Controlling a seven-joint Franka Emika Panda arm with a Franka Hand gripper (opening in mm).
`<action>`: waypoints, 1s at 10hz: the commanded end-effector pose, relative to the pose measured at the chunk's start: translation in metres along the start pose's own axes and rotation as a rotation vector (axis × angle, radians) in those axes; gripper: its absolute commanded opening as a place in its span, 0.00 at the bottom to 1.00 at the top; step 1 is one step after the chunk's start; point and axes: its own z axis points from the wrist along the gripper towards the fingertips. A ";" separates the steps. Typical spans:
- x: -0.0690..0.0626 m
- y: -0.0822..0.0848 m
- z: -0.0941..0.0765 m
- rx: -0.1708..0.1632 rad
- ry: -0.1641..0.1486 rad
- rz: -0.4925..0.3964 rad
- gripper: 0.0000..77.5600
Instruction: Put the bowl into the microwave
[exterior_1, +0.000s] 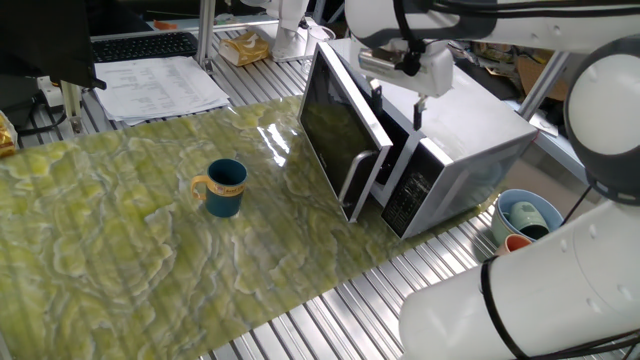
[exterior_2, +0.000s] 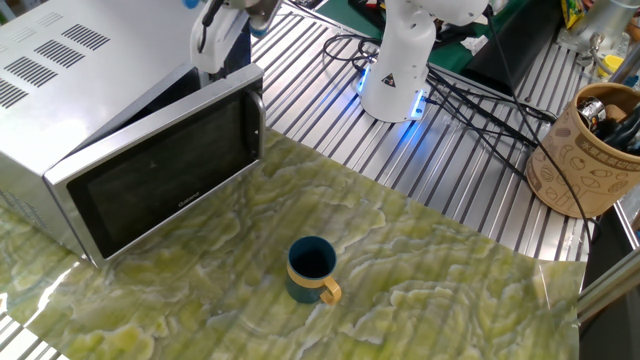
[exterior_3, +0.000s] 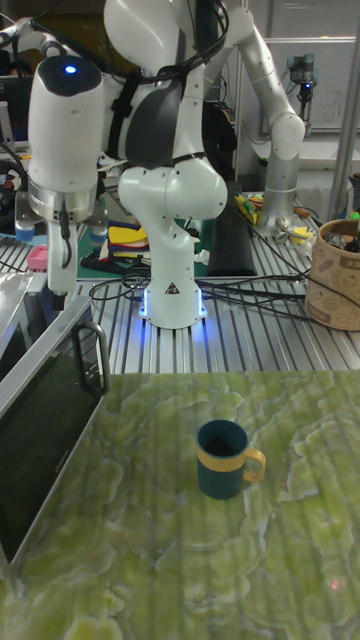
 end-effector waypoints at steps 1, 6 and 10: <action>-0.004 -0.002 0.006 0.007 -0.024 -0.015 1.00; -0.013 -0.002 0.016 -0.005 0.002 -0.017 1.00; -0.008 0.008 0.024 -0.023 0.021 -0.018 1.00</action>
